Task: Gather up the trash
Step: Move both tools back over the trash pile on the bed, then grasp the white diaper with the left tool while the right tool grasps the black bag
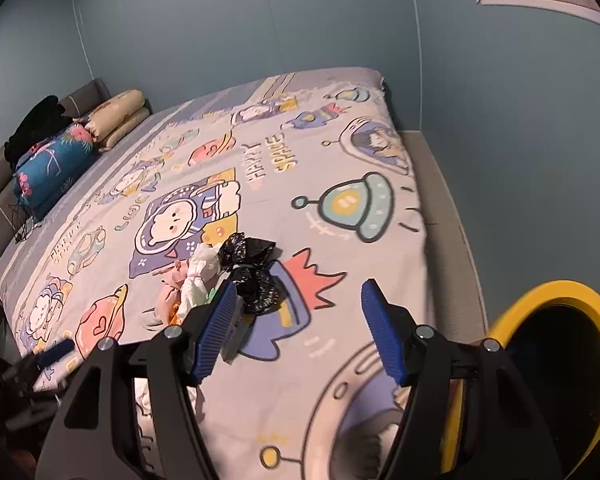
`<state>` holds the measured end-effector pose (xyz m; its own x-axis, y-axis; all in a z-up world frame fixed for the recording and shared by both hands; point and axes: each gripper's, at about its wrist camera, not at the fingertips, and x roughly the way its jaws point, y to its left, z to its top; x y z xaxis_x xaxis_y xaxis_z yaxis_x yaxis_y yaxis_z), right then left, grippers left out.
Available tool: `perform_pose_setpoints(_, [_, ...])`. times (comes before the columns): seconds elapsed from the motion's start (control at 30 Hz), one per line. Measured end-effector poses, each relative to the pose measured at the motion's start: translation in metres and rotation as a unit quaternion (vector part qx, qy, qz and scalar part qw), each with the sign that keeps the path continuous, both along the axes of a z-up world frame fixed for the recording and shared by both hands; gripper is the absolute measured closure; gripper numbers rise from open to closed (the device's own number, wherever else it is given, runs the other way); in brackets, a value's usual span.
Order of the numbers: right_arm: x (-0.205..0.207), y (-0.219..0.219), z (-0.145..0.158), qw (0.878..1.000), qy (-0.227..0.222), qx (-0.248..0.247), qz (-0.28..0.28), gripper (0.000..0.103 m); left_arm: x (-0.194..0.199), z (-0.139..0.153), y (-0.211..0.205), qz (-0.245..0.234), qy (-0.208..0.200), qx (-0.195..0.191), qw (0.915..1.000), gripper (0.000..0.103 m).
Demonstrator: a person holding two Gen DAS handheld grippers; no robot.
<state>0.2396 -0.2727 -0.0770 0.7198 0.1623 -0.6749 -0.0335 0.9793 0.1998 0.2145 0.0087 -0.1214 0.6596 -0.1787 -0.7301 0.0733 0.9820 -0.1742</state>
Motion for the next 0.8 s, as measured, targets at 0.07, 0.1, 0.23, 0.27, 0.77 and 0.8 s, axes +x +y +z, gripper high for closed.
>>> perform_pose_setpoints(0.07, [0.011, 0.01, -0.008, 1.0, 0.006, -0.004, 0.006, 0.041, 0.001, -0.012, 0.001, 0.001, 0.008, -0.005, 1.0, 0.018])
perform_pose_setpoints(0.1, [0.016, 0.014, -0.012, 1.0, 0.008, -0.007, 0.009, 0.041, 0.001, -0.016, 0.001, 0.0, 0.012, -0.007, 0.9999, 0.018])
perform_pose_setpoints(0.23, [0.04, 0.033, -0.028, 1.0, 0.017, -0.01, 0.023, 0.041, 0.004, -0.035, -0.003, -0.009, 0.025, -0.004, 0.9996, 0.018])
perform_pose_setpoints(0.27, [0.049, 0.039, -0.034, 0.999, 0.021, -0.012, 0.028, 0.041, 0.005, -0.041, -0.004, -0.011, 0.03, -0.003, 0.9995, 0.018])
perform_pose_setpoints(0.77, [0.132, 0.077, -0.088, 0.995, 0.067, -0.058, 0.033, 0.038, 0.021, -0.081, -0.02, -0.027, 0.068, 0.016, 0.9972, 0.022])
perform_pose_setpoints(0.8, [0.136, 0.078, -0.091, 0.995, 0.071, -0.058, 0.033, 0.038, 0.021, -0.081, -0.022, -0.028, 0.068, 0.02, 0.9971, 0.024])
